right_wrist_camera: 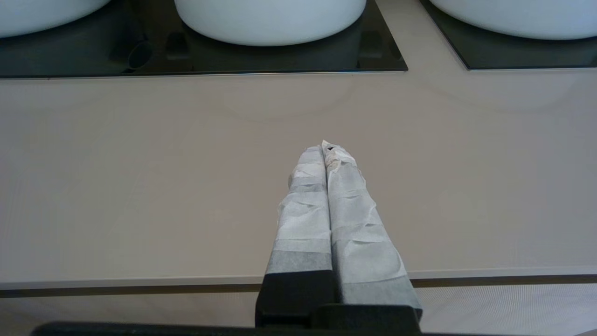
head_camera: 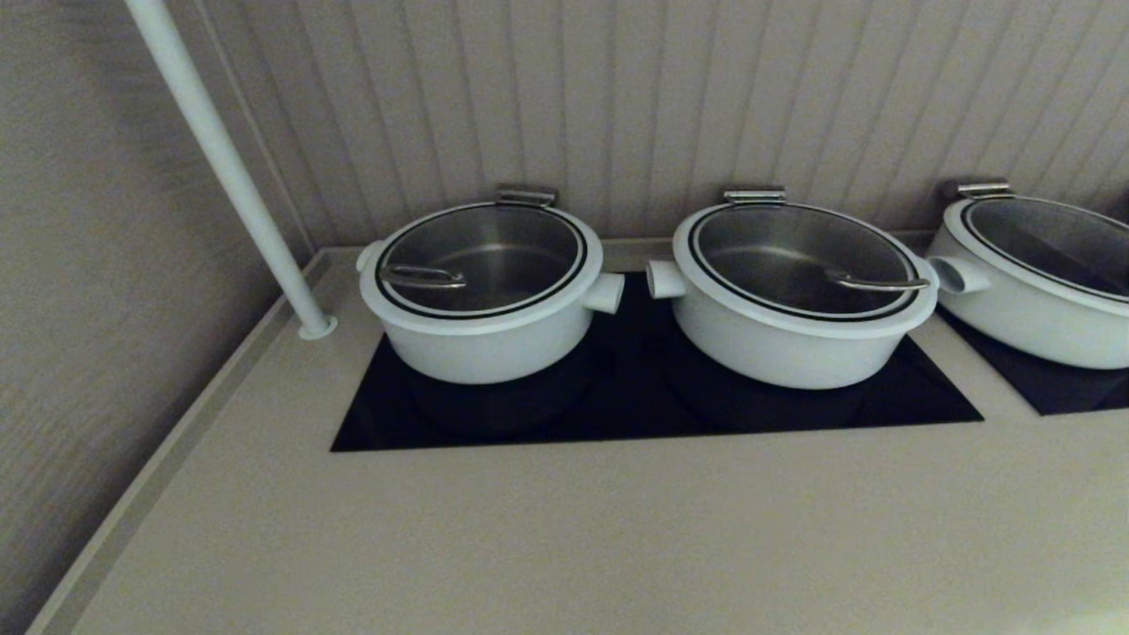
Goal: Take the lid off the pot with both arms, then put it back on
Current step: Open the food pot lid a small opening with the left arm
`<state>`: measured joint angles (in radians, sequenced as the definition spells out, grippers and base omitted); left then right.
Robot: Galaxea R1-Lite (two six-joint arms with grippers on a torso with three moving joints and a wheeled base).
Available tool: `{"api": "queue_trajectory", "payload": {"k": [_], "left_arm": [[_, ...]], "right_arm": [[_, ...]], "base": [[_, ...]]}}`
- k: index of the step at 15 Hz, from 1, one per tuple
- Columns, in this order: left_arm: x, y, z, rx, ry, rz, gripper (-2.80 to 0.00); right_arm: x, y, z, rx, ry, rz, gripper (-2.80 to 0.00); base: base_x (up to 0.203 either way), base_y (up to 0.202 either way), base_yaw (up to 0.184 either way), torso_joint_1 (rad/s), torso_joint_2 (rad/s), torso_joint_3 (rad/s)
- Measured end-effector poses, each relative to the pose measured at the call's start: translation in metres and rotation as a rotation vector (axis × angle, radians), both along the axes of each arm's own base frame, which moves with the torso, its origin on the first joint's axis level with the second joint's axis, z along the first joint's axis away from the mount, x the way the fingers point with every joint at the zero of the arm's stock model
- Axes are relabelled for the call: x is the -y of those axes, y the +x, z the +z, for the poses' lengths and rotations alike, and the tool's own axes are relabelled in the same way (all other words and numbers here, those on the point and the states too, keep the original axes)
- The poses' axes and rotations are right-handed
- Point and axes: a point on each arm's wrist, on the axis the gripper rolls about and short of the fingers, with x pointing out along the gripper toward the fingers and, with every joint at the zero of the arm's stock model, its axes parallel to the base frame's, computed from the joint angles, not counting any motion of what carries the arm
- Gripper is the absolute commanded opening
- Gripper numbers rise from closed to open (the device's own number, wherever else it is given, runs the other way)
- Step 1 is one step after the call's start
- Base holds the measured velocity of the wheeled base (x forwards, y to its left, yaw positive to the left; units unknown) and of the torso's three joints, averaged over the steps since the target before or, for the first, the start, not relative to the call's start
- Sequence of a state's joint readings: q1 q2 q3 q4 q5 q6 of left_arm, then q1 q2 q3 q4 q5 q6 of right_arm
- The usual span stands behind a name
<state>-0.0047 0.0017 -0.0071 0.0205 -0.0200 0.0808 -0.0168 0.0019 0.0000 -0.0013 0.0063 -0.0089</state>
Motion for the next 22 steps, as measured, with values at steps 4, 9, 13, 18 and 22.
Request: {"api": "queue_trajectory", "payload": {"k": [4,9,13,18,22], "left_arm": [[0.003,-0.005,0.029,0.077,0.003,-0.12,-2.8],[0.004,0.012,0.102,0.088,-0.022,-0.168,-2.8],[0.005,0.053,0.166,0.079,-0.025,-0.211,-2.8],[0.011,0.108,0.182,-0.058,-0.041,-0.399,-2.8],[0.021,0.145,0.174,-0.141,-0.047,-0.478,-2.8]], "right_arm": [[0.0,0.0,0.0,0.0,0.0,0.0,-2.8],[0.0,0.0,0.0,0.0,0.0,-0.001,-2.8],[0.0,0.0,0.0,0.0,0.0,-0.001,-2.8],[0.0,0.0,0.0,0.0,0.0,-0.001,-2.8],[0.0,0.0,0.0,0.0,0.0,-0.001,-2.8]], "base": [[0.0,0.0,0.0,0.0,0.0,0.0],[0.0,0.0,0.0,0.0,0.0,0.0],[0.0,0.0,0.0,0.0,0.0,0.0],[0.0,0.0,0.0,0.0,0.0,0.0],[0.0,0.0,0.0,0.0,0.0,0.0]]}}
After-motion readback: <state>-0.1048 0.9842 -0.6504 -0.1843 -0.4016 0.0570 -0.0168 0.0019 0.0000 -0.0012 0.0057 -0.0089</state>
